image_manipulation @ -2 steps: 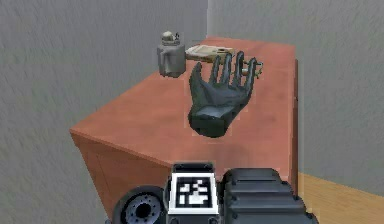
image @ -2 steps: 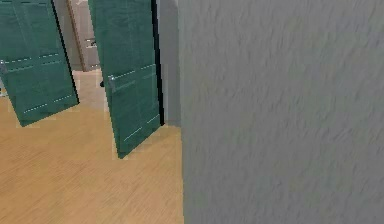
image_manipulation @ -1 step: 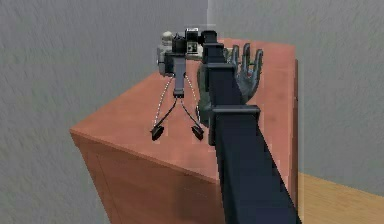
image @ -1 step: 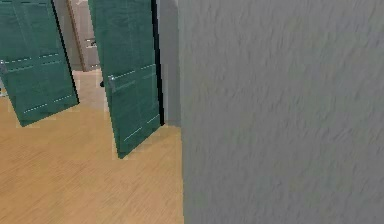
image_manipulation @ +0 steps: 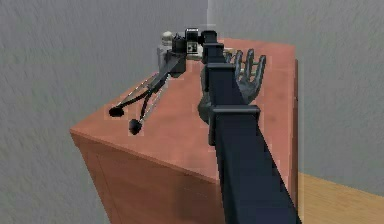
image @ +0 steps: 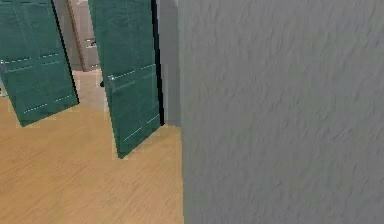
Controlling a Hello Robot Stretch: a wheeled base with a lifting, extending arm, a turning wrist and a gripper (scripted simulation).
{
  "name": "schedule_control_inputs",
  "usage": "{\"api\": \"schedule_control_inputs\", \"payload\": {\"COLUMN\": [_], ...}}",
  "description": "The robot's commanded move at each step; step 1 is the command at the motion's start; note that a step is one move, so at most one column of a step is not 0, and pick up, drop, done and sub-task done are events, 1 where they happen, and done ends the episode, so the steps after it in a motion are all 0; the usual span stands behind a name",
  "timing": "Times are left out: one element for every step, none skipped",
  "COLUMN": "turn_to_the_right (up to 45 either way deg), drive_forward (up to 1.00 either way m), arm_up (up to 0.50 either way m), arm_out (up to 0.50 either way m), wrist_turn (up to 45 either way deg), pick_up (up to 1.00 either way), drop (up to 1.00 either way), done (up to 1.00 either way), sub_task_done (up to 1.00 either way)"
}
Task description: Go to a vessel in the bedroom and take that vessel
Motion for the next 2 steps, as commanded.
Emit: {"api": "schedule_control_inputs", "payload": {"turn_to_the_right": [0.0, 0.0], "drive_forward": [0.0, 0.0], "arm_up": [0.0, 0.0], "arm_out": [0.0, 0.0], "wrist_turn": [45.0, 45.0], "pick_up": [0.0, 0.0], "drop": [0.0, 0.0], "done": [0.0, 0.0], "sub_task_done": [0.0, 0.0]}}
